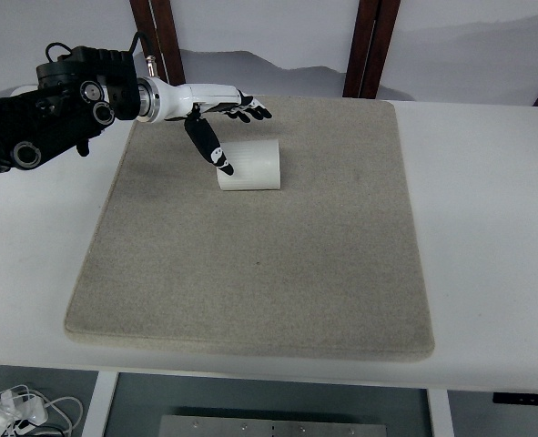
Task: Flip white cup upright
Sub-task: 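Lower the left hand's fingers over the lying white cup, then close the left hand's fingers around the cup's body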
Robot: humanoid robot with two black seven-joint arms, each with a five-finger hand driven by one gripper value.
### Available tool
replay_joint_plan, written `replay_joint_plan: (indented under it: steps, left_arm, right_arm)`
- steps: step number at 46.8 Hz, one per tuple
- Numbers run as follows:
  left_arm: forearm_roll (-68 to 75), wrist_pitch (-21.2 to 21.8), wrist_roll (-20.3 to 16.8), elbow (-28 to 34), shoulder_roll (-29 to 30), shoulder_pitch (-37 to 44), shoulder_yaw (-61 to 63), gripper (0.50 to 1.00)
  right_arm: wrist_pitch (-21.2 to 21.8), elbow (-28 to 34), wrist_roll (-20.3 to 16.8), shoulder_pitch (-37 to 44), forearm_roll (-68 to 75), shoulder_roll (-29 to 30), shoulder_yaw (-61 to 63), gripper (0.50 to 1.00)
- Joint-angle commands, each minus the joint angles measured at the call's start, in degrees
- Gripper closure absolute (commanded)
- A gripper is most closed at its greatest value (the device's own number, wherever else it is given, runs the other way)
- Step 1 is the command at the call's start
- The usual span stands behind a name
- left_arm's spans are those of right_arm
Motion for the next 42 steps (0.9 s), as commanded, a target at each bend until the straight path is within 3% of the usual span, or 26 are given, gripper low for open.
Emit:
replay_joint_plan:
  steps: [1,16,42]
  left_arm:
    - [0.78,0.31,0.1,0.3,-0.25,0.03,0.66,0.506]
    - [0.96,1.54,1.68,0.74,-1.74,0.3,0.75,0.506]
    - [1.57,1.72,2.03,6.63,-7.54,0.83,0.75,0.504]
  right_arm:
    - [0.0,0.0,0.0,0.0,0.03,0.0,0.0,0.548]
    - [0.0,0.0,0.0,0.0,0.03,0.0,0.0,0.548]
    - [0.0,0.0,0.0,0.0,0.03,0.0,0.0,0.548]
